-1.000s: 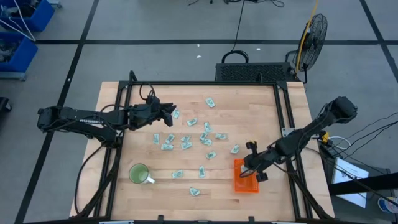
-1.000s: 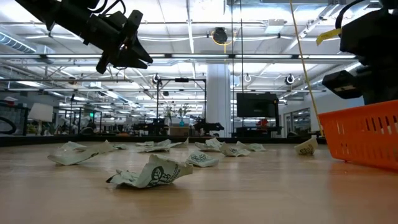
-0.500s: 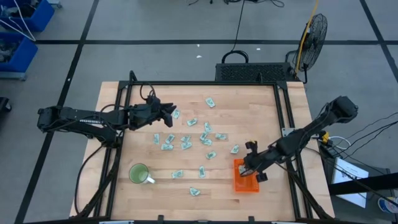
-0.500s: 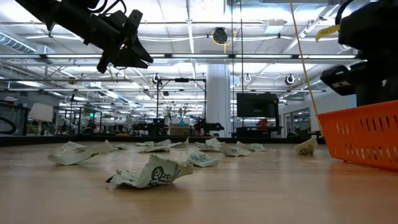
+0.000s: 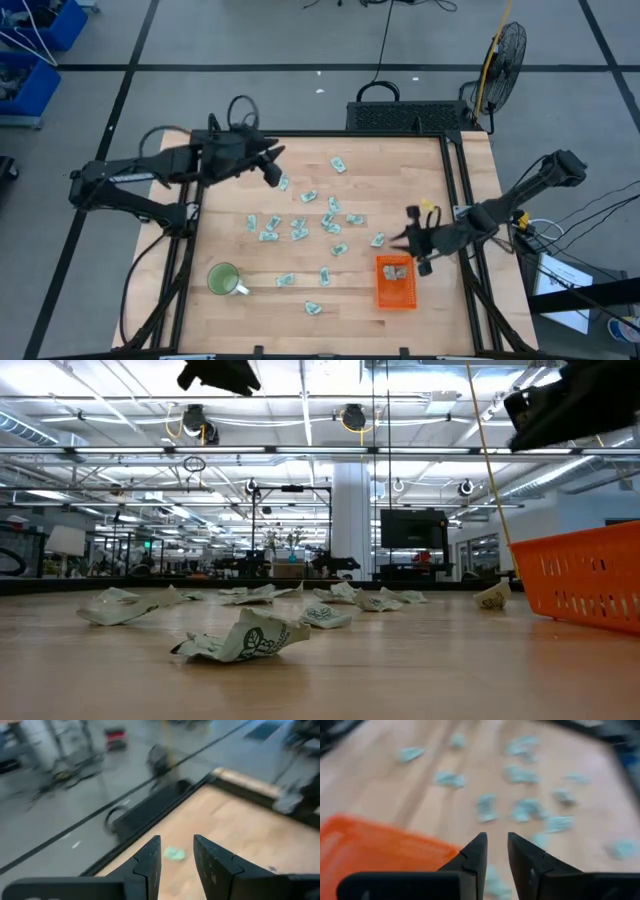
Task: Pick and place Stevia / Truvia into bins
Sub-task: Put the stevia packet into the orange basket
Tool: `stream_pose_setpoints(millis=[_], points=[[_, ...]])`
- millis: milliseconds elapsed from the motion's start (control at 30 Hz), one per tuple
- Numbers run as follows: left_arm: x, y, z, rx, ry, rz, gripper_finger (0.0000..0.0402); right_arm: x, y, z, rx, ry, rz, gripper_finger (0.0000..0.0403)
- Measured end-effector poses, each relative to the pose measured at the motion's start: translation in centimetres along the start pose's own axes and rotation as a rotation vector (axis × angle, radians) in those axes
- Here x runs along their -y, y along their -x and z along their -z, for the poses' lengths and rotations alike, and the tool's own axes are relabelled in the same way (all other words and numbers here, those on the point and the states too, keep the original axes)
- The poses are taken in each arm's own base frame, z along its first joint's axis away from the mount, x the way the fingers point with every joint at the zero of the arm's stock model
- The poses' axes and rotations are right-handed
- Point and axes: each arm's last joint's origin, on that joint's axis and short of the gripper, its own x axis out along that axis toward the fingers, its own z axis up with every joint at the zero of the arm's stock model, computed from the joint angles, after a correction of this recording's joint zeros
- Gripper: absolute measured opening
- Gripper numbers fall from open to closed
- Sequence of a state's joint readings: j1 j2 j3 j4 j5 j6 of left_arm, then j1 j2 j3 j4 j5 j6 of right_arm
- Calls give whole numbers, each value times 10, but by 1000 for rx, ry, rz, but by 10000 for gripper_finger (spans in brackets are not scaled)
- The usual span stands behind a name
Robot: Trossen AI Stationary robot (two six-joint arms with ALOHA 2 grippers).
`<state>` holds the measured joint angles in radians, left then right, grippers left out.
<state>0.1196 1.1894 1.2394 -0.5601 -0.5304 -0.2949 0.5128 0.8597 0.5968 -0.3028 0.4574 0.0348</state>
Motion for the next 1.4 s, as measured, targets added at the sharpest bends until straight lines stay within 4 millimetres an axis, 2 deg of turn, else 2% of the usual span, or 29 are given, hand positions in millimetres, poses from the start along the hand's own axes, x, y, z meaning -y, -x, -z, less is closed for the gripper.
stream_pose_setpoints(millis=[167,300,433,533,700,833,967,1167,1400], points=[[7,-23,26,-241,-19,-84,120,15,3,-1,10,-13,120,100],[11,-36,54,-464,77,-81,120,20,-3,10,-26,-33,151,132],[22,-36,78,-690,101,-40,120,20,-11,28,-75,-45,169,154],[28,-34,92,-800,145,-107,120,19,-15,38,-85,-52,175,161],[35,-36,124,-893,266,-226,120,17,-19,43,-43,-64,175,159],[30,-39,157,-954,348,-333,120,18,-20,38,-1,-68,174,159],[24,-43,184,-1003,432,-343,120,18,-19,37,8,-63,175,161],[15,-43,210,-1041,470,-397,120,18,-19,37,9,-38,175,158],[15,-47,217,-1001,503,-378,120,18,-19,34,38,-30,176,161]])
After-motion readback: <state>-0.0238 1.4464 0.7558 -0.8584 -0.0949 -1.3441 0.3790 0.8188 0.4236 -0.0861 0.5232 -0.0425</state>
